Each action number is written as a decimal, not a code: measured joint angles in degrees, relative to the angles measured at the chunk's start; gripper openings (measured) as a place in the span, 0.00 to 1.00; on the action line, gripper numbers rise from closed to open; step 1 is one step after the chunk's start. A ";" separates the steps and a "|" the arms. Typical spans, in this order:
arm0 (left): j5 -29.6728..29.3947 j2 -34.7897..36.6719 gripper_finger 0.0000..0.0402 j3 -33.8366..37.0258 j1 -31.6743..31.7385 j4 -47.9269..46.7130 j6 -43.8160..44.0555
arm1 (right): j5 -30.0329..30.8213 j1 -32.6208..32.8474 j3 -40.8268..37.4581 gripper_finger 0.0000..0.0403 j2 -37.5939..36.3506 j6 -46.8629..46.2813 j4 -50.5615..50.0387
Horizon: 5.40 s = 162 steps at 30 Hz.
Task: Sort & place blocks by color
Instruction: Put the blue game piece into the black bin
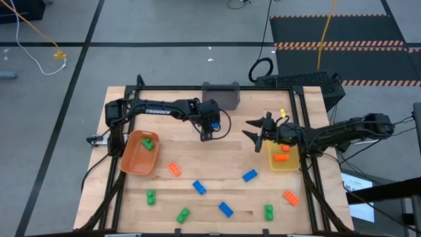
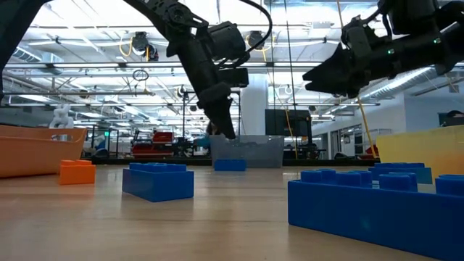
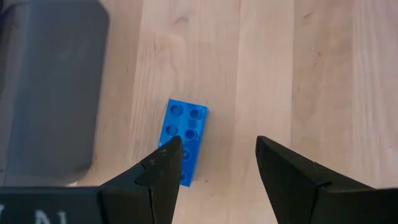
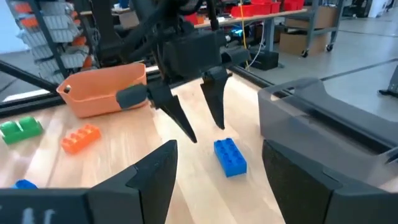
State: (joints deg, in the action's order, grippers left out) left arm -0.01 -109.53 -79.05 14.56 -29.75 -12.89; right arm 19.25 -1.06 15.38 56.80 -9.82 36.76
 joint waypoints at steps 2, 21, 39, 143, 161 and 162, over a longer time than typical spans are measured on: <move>0.00 -0.19 0.51 0.00 0.25 -0.09 -0.73 | -0.03 0.02 0.00 0.56 0.54 0.01 2.02; 0.43 -4.56 0.51 0.03 4.89 0.23 -0.48 | -2.40 0.02 0.00 0.56 0.56 3.08 8.30; 5.63 -9.01 0.51 -0.04 4.78 1.32 -0.08 | -3.10 0.02 0.00 0.56 0.56 3.45 7.99; -2.81 1.77 0.62 -1.11 -3.91 20.25 10.64 | -3.28 0.02 0.00 0.56 0.54 6.01 2.78; 6.16 6.90 0.53 17.43 -9.07 54.81 18.34 | -11.99 0.03 -0.02 0.56 0.53 2.25 -3.37; 6.15 7.68 0.52 17.46 -9.07 54.87 17.69 | -11.85 0.01 -0.01 0.56 0.52 2.36 -3.20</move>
State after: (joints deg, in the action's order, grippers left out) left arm 6.14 -101.85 -61.59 5.48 25.12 4.80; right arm 7.39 -1.05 15.36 57.32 -7.46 33.56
